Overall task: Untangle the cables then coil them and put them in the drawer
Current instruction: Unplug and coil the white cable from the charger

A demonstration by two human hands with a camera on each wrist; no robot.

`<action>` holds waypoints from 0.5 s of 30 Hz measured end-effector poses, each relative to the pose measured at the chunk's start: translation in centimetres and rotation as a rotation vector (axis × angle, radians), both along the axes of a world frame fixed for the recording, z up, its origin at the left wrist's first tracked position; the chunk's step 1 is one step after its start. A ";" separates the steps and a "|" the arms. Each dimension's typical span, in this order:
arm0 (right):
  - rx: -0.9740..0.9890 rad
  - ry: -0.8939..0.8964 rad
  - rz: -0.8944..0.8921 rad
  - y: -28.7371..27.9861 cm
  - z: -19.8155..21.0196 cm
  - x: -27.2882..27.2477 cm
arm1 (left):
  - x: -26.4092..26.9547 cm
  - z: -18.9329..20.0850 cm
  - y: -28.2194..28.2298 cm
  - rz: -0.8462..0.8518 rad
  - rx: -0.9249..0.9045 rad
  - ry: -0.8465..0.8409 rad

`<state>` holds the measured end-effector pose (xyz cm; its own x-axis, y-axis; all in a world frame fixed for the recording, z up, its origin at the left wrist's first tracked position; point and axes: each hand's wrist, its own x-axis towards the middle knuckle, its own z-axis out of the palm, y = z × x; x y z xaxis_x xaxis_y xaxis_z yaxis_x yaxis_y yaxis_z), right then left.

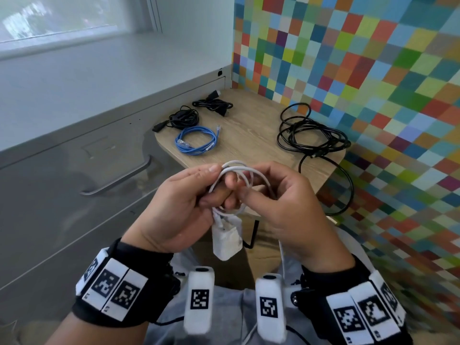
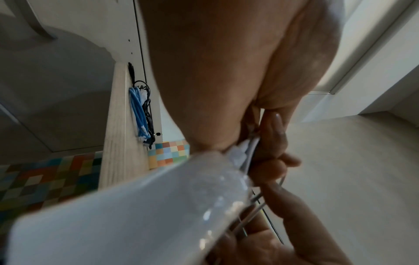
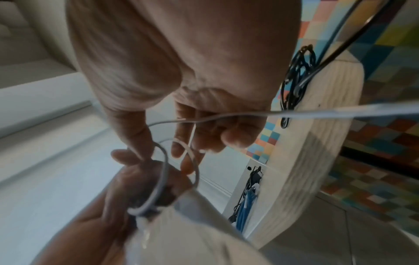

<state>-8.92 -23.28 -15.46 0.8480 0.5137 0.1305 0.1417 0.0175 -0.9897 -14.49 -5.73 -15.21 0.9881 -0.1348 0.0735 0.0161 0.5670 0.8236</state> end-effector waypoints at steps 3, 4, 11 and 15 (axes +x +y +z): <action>-0.018 -0.064 -0.052 0.0 0.0 0.2 | 0.2 -0.1 -0.2 0.043 0.098 -0.018; -0.022 -0.093 -0.069 -0.1 0.1 0.2 | 0.3 -0.3 -0.3 0.057 0.132 -0.026; -0.017 -0.087 -0.132 -0.6 0.5 0.6 | 0.5 -0.3 -0.4 0.132 0.414 -0.064; -0.053 -0.018 -0.022 -1.0 0.8 0.7 | 0.2 0.0 -0.5 0.022 0.229 -0.015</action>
